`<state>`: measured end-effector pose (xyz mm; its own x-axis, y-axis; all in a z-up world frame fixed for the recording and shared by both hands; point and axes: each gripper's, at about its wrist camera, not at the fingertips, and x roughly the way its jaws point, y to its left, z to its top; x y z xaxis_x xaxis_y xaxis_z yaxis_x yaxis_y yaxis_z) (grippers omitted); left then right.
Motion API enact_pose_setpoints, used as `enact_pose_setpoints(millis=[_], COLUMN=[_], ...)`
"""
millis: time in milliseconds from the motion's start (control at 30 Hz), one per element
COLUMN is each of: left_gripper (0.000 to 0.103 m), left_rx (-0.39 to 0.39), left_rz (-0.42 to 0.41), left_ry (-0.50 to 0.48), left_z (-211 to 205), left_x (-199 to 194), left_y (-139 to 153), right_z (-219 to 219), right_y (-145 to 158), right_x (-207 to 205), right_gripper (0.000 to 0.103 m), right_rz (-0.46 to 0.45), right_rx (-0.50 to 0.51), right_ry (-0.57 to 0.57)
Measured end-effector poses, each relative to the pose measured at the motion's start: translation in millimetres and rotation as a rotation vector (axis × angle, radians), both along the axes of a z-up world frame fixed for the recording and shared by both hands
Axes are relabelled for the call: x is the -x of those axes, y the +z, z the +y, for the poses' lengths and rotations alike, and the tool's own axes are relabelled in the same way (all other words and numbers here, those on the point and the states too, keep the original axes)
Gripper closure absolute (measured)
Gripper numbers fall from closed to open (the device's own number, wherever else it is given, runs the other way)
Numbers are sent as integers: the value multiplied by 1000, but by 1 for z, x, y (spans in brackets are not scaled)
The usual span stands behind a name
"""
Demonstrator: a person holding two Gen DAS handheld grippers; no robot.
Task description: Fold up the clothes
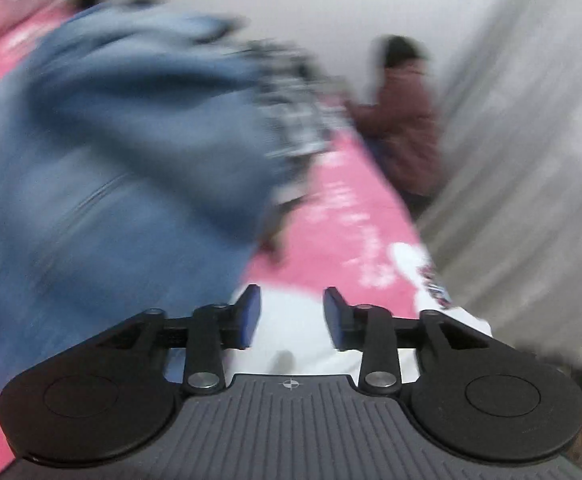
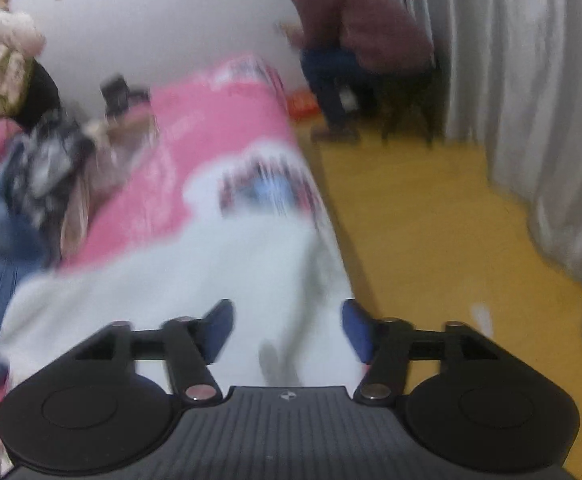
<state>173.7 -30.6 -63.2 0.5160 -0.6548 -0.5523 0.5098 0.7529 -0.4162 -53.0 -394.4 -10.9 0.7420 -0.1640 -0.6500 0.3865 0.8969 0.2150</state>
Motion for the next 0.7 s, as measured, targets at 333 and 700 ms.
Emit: enact_pose_setpoints(millis=[333,700], left_gripper=[61,86], left_rx=[-6,82], left_rz=[222,223], left_ry=[78,134], left_z=[-1,7], left_x=[-48,-45], left_y=[-63,-82], right_z=[-55,2], right_y=[-74,-69], right_x=[-95,-19], right_gripper=[18,40], right_rz=[138,69], right_rx=[-68,222], right_ry=[-78,-2])
